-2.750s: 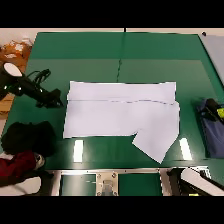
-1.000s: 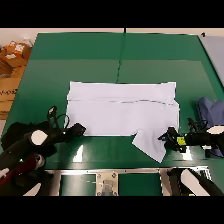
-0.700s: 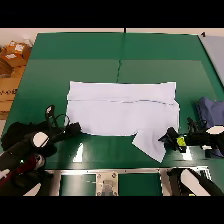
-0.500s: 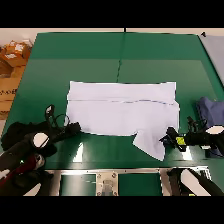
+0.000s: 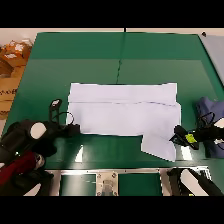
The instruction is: Fold the shirts.
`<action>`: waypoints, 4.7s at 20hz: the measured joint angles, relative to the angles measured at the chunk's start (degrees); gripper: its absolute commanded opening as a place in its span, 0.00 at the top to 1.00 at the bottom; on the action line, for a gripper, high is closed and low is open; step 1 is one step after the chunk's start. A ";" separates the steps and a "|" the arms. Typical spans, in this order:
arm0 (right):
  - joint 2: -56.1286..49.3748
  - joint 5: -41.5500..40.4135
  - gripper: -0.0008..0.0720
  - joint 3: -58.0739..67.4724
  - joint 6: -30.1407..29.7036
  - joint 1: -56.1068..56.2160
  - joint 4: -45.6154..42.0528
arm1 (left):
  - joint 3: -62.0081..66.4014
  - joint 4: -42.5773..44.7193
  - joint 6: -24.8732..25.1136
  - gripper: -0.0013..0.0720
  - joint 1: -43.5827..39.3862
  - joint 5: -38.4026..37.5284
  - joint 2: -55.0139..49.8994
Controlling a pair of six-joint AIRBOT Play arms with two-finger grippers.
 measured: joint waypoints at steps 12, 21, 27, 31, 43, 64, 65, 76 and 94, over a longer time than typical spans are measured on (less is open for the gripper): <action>-0.55 1.16 0.97 22.16 0.20 3.82 8.55 | 20.76 9.01 6.86 0.95 2.10 -6.99 -8.04; -28.11 -13.60 0.81 36.70 -1.11 9.88 14.99 | 47.52 3.67 19.61 0.70 7.76 0.11 -40.83; -42.21 -17.44 0.23 49.27 -3.87 8.79 17.07 | 61.24 1.95 20.90 0.01 9.70 4.00 -52.02; -44.37 -7.58 0.03 56.37 -10.80 2.51 17.09 | 71.67 3.30 20.61 0.01 13.49 -8.37 -53.40; -49.81 2.82 0.05 45.94 -28.63 -6.43 24.76 | 79.10 -2.73 20.61 0.95 16.55 -28.39 -53.83; -34.51 17.18 0.97 66.84 -20.37 13.44 26.99 | 73.35 -26.38 24.48 0.95 -13.81 0.76 -68.50; -34.05 17.38 0.96 66.95 -20.09 14.12 26.99 | 73.29 -27.82 24.59 0.95 -15.13 2.71 -69.61; -32.83 17.59 0.97 67.23 -17.79 17.77 27.63 | 83.03 -29.07 26.80 0.95 -8.46 -12.00 -71.41; -54.86 -42.12 0.92 67.43 -7.98 66.53 36.72 | 91.27 0.68 23.19 0.95 26.18 -43.36 -52.61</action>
